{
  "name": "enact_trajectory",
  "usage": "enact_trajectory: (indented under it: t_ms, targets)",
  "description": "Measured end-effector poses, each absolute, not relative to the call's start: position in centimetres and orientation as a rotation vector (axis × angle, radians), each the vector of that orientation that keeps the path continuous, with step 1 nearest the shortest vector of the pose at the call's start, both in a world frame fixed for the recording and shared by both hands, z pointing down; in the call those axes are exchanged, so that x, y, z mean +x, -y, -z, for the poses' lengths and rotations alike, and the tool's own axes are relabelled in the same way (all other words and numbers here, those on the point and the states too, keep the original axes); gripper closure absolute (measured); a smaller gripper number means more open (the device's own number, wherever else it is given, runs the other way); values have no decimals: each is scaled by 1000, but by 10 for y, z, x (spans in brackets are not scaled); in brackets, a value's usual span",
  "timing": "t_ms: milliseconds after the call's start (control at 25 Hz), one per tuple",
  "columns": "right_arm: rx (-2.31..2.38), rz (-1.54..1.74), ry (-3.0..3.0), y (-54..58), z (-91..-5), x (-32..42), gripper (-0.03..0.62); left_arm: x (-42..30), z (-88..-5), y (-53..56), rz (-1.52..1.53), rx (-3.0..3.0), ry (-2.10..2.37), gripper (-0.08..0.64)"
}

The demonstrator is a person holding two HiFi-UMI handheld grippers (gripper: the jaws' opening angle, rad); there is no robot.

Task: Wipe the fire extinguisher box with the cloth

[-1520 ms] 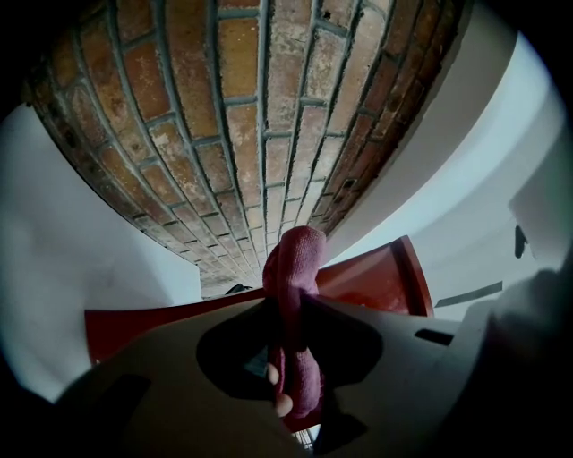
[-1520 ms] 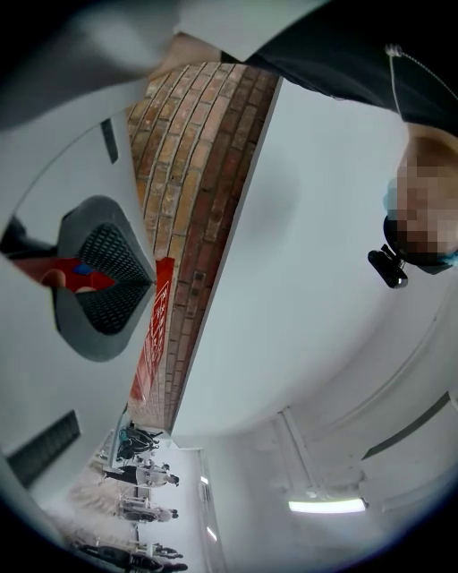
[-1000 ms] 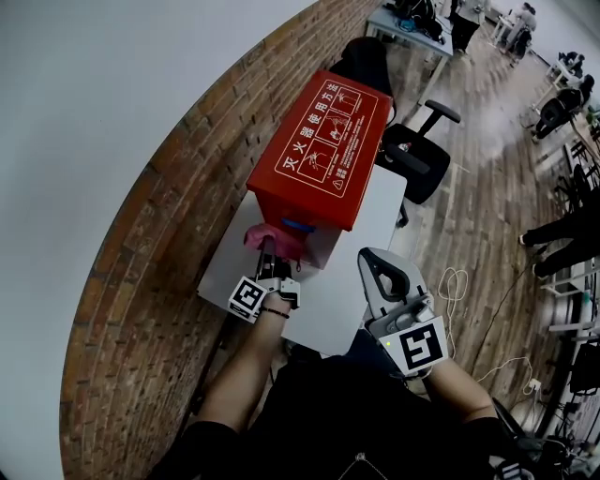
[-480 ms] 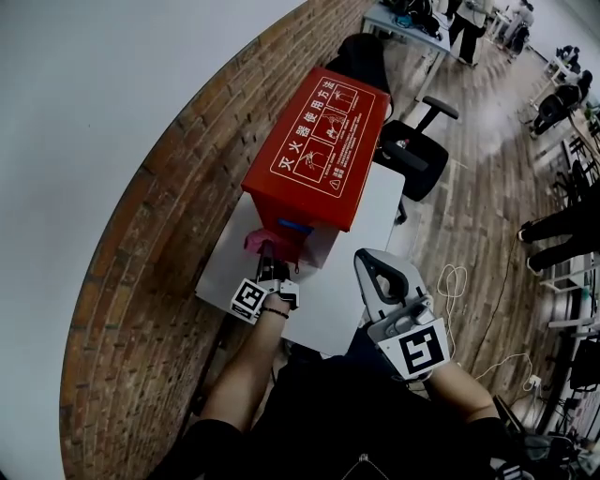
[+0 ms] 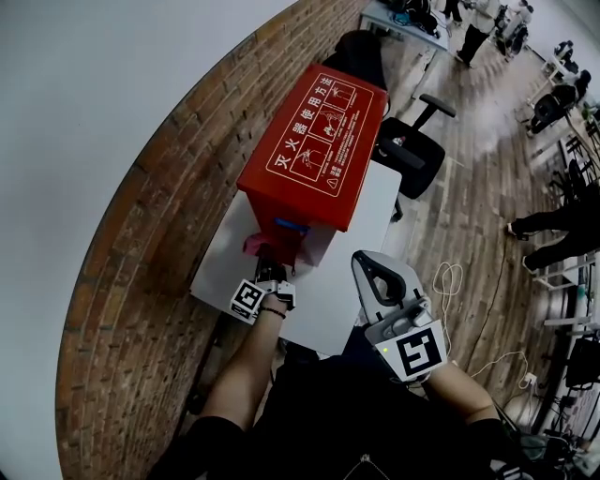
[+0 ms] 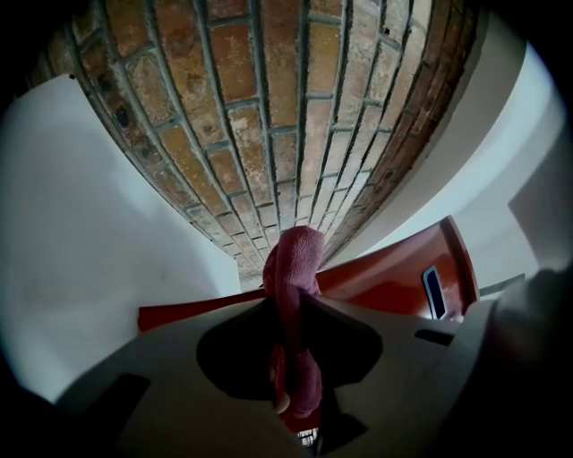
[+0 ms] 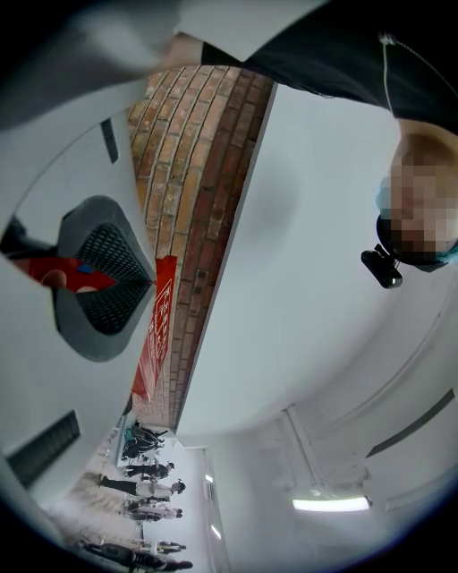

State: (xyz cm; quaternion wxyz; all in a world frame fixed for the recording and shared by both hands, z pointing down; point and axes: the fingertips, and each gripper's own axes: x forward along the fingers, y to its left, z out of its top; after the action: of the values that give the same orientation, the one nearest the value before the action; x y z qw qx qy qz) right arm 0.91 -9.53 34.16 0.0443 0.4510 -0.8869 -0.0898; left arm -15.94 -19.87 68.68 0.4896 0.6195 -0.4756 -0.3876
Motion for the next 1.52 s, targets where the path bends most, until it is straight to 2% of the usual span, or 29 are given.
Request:
enact_trajectory:
  t_ms: [520,1520]
  targets:
    - [1376,241,2705,96,-347,18,572,-161,-729,200,886,1419,1235,430]
    - [1370,218,2664,106,-357,30,572,-168,-820,202,561,1286,1433,431]
